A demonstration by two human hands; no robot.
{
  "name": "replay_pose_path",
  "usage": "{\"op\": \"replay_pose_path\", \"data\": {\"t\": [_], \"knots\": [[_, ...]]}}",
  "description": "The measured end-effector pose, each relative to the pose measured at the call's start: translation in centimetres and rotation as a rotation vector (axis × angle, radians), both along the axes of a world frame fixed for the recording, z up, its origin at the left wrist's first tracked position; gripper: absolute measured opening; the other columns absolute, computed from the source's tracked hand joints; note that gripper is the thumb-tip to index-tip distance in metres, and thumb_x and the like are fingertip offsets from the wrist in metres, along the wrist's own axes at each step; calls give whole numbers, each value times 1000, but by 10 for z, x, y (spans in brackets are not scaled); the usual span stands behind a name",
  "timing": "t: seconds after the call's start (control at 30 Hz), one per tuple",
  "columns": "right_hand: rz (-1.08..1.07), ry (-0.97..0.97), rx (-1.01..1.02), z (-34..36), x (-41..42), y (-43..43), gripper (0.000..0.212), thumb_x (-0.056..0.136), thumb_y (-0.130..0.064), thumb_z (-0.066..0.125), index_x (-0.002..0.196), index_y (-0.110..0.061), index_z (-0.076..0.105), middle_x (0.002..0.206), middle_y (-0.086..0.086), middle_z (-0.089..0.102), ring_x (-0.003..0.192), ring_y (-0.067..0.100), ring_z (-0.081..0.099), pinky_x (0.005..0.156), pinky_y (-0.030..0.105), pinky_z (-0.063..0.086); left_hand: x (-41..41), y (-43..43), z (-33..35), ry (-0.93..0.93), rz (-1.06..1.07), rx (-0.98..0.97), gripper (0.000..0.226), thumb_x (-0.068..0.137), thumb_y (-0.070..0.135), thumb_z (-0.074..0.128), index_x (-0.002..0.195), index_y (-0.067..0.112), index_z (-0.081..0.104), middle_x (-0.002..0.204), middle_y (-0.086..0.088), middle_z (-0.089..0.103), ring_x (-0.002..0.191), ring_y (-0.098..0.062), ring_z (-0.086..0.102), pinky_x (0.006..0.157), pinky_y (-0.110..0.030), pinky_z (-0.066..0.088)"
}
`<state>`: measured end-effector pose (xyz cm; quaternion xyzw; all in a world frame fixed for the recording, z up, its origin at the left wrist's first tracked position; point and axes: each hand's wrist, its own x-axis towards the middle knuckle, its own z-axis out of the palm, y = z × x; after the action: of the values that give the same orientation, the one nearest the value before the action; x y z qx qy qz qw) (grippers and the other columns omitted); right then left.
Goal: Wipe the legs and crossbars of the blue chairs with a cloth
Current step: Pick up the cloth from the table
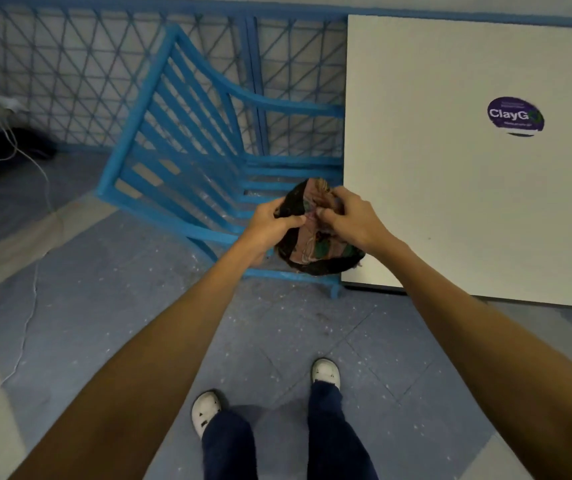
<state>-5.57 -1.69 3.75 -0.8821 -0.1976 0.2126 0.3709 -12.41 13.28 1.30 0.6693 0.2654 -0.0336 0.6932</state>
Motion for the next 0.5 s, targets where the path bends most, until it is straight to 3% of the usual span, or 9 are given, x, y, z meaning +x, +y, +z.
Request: {"op": "replay_pose_path", "data": {"t": [0.13, 0.2, 0.27, 0.37, 0.5], "knots": [[113, 62, 80, -9, -36, 59, 53, 83, -30, 71, 128, -16, 48, 115, -1, 63, 107, 18, 59, 83, 25, 43, -40, 57, -1, -46, 73, -31, 16, 83, 8, 68, 99, 12, 68, 88, -3, 72, 76, -12, 67, 73, -27, 55], [171, 62, 135, -23, -61, 90, 94, 70, -46, 80, 145, -27, 28, 134, 1, 54, 123, 17, 52, 100, 34, 44, -59, 85, -6, -77, 85, -65, 10, 84, 7, 67, 91, 14, 68, 73, 7, 73, 67, -5, 67, 63, -20, 54], [196, -10, 104, -41, -83, 112, 124, 56, -63, 81, 148, -46, 0, 143, 5, 40, 130, 23, 42, 104, 47, 40, -74, 101, -11, -88, 80, -75, 10, 82, 7, 69, 89, 14, 69, 67, 10, 72, 63, -2, 66, 59, -17, 52], [114, -40, 169, -76, -118, 140, 127, 56, -49, 86, 140, -58, -9, 134, 5, 31, 123, 22, 40, 99, 41, 42, -95, 123, -36, -78, 84, -79, 8, 82, 9, 70, 90, 10, 69, 69, 7, 71, 61, -2, 65, 60, -18, 53], [-8, -26, 292, -140, -155, 150, 104, 67, -27, 84, 144, -50, 17, 132, -4, 23, 123, 9, 33, 101, 18, 38, -115, 138, -89, 9, 47, -152, 5, 87, 12, 65, 89, 12, 69, 81, -2, 71, 73, -10, 70, 70, -26, 58]]}}
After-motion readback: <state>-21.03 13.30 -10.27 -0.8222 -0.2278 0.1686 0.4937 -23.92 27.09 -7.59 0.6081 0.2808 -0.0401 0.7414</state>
